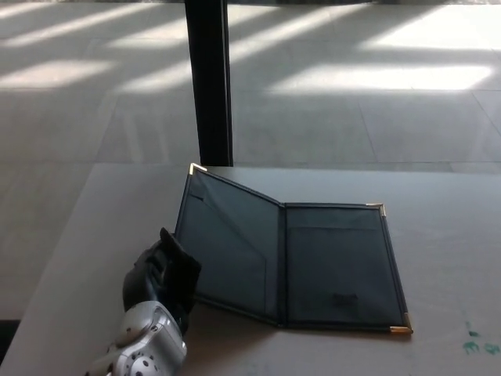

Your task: The robot uses its left hand to push the cover of the diary kept in the middle of the desk to close it

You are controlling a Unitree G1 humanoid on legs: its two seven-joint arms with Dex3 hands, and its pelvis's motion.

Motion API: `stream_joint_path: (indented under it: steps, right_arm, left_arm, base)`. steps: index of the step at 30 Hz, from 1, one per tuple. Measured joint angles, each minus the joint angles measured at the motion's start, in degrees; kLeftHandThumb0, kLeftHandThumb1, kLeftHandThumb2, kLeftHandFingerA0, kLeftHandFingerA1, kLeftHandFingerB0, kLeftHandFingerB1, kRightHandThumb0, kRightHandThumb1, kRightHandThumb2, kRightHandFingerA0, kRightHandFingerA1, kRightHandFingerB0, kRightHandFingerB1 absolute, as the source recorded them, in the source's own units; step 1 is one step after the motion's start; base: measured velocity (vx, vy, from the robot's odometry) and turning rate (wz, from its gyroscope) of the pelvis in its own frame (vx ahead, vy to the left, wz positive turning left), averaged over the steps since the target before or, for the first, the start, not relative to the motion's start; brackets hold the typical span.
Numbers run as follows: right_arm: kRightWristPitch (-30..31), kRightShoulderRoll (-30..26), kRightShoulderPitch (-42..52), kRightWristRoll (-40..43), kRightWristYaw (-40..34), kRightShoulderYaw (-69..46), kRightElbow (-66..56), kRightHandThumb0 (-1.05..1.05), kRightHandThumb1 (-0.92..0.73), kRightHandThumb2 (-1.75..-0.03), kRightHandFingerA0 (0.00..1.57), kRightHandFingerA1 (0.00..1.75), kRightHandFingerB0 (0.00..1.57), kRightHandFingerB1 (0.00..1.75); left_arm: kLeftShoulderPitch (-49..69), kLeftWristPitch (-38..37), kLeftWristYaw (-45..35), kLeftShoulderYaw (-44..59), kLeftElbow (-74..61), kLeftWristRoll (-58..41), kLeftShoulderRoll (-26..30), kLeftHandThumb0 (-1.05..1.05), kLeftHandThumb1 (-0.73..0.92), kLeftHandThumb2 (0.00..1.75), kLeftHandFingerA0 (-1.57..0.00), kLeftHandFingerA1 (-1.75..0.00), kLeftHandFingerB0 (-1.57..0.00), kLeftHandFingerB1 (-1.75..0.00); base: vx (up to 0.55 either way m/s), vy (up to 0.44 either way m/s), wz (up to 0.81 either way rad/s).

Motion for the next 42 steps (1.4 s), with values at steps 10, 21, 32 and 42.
stream_joint_path:
  steps: [10, 21, 32, 42]
  right_arm:
    - [0.0, -0.04, -0.2, -0.01, -0.09, 0.46, -0.05, -1.0, -0.9, -0.68, 1.03, 0.63, 0.71, 0.51]
    - [0.01, -0.16, -0.53, -0.04, -0.09, 0.83, -0.05, -1.02, -0.88, -0.68, 1.03, 0.63, 0.71, 0.51]
    - [0.01, -0.16, -0.78, -0.06, -0.07, 0.94, -0.03, -1.01, -0.89, -0.68, 1.0, 0.6, 0.73, 0.51]
    - [0.01, -0.16, -1.76, -0.07, -0.06, 1.17, -0.03, -0.97, -0.64, -1.16, 0.98, 0.62, 0.65, 0.55]
  left_arm:
    - [0.4, -0.01, 0.75, -0.19, -0.01, -1.87, -0.02, -0.91, 0.92, 0.87, -0.2, -0.54, -0.14, -0.44]
    - [1.87, -3.06, 1.38, -14.7, -8.04, 2.4, 2.04, -0.91, 0.92, 0.81, -0.64, -1.11, -0.09, -0.48]
    - [2.06, -3.7, 1.23, -34.43, -12.32, 8.51, 3.28, -0.4, 0.38, 1.09, -0.05, -0.57, -0.06, -0.56]
    - [0.32, -3.7, 0.61, -50.77, -12.18, 15.05, 6.3, -0.39, 0.39, 1.1, -0.07, -0.58, -0.08, -0.57]
  base:
    - [0.0, 0.0, 0.0]
    - [0.0, 0.0, 0.01]
    - [0.0, 0.0, 0.0]
    - [0.0, 0.0, 0.0]
